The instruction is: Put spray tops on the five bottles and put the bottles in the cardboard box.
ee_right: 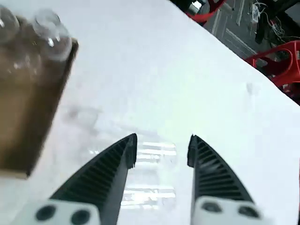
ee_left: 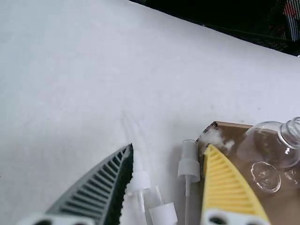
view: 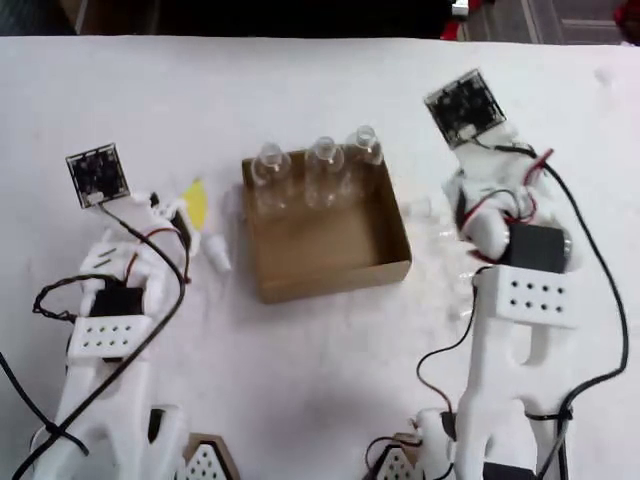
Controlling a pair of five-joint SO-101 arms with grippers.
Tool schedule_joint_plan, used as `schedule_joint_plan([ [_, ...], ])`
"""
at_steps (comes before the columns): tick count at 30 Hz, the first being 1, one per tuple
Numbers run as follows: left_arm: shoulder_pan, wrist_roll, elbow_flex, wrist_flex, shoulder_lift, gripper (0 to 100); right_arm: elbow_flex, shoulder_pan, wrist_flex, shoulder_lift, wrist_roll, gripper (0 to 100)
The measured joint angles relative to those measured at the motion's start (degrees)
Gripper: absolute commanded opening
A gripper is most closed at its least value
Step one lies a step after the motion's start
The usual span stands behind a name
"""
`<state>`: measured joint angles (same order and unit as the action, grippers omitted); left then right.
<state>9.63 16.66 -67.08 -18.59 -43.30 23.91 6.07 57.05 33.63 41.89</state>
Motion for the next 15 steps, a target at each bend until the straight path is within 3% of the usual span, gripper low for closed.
schedule_joint_plan([
  [6, 0.0, 0.0, 0.0, 0.0, 0.0, 23, 0.0, 6.8, 3.8, 0.0, 4.0, 15.9],
  [15, 0.0, 0.0, 0.0, 0.0, 0.0, 23, 3.1, 7.2, 4.4, 0.1, 4.4, 15.9],
])
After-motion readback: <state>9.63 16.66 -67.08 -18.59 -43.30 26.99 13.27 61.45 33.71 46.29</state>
